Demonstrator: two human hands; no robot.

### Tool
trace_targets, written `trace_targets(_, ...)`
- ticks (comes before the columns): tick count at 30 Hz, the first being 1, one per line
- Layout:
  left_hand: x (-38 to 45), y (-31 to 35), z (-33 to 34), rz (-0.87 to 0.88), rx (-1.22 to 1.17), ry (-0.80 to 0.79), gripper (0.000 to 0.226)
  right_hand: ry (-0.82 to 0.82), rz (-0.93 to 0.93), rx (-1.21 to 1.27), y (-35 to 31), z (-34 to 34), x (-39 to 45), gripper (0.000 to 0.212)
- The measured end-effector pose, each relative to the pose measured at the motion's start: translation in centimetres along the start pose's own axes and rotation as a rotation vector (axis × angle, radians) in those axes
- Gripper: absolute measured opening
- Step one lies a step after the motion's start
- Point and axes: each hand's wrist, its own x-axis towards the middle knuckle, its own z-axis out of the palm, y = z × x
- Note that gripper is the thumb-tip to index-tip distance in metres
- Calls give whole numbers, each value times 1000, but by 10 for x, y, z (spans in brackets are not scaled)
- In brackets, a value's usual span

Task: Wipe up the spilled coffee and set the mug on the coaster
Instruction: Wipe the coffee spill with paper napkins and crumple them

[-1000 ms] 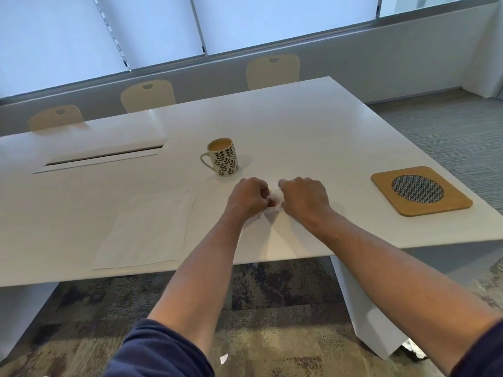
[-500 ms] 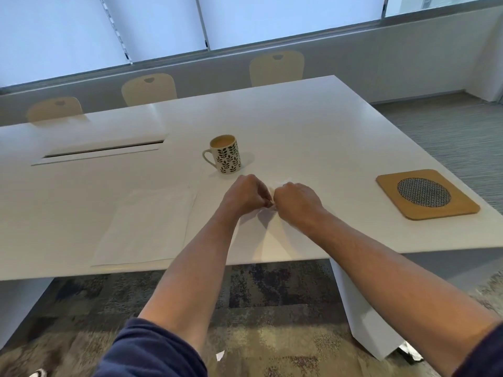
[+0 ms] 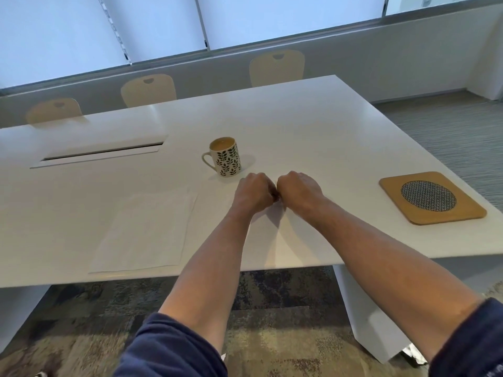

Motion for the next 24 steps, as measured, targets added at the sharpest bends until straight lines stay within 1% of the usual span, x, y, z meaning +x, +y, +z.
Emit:
trace_targets(2,5,4,2,-3,4,-8,12,-2,29,16,7,2,7,28)
trace_targets(5,14,5,1,-10,-12,-40,12,3,41,24,14,2,13,17)
trace_targets(10,23,9,2,12,-23,-73,13,5,-21,-42,24,2,17,19)
trace_targets(17,21,11,2,55,-2,-102,12,-28,-6,-18,29,0,13,17)
trace_targets(21,19,14,6,100,-55,-136,17,-29,37,5,40,1,10,19)
trace_targets(24,18,17,7,125,-98,-190,17,-33,22,-21,51,3,7,24)
